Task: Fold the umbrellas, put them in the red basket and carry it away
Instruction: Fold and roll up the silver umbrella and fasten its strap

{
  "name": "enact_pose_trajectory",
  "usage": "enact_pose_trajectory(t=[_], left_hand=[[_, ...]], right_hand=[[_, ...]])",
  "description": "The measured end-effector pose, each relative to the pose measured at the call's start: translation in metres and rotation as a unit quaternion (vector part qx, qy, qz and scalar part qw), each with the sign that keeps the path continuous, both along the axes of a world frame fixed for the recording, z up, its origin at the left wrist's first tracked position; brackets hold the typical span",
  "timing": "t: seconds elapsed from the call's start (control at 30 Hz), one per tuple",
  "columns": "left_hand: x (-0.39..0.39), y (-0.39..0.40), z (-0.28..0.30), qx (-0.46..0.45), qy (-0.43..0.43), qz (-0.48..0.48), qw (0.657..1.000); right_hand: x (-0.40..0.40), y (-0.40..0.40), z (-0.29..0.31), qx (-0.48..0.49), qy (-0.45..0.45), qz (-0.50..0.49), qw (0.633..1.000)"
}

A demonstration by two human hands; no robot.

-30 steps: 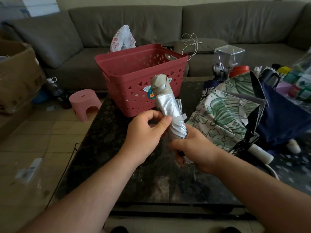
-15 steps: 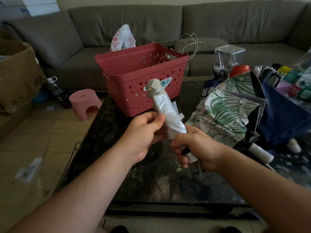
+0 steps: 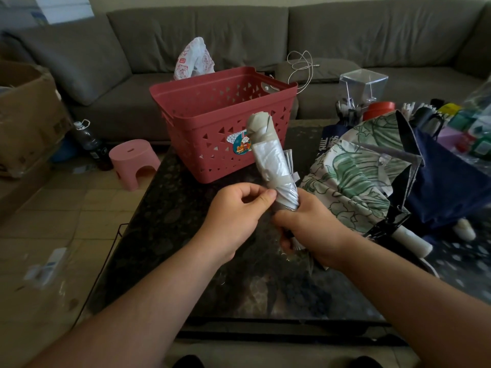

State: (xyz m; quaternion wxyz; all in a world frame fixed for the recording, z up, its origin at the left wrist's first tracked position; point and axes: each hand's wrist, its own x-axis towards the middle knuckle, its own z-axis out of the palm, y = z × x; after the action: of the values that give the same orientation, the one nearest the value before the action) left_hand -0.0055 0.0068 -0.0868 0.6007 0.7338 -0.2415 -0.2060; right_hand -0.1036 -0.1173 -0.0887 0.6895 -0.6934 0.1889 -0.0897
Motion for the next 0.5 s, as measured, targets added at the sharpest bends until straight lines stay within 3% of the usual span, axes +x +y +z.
enact_pose_trajectory(t=[0.23,0.33,0.5], left_hand=[[-0.003,-0.003,0.0,-0.01,0.047,-0.014,0.999],[-0.001,-0.006,0.004,-0.054,0.111,-0.014,0.992],[0.002,-0.009,0.005,-0.074,0.134,-0.026,0.988]], right_hand=[[0.001,0.0,-0.002,-0.075,-0.024,-0.025,0.997],[0.001,0.002,0.004,0.015,-0.036,-0.025,0.999],[0.001,0.002,0.016,0.15,-0.028,0.026,0.988]])
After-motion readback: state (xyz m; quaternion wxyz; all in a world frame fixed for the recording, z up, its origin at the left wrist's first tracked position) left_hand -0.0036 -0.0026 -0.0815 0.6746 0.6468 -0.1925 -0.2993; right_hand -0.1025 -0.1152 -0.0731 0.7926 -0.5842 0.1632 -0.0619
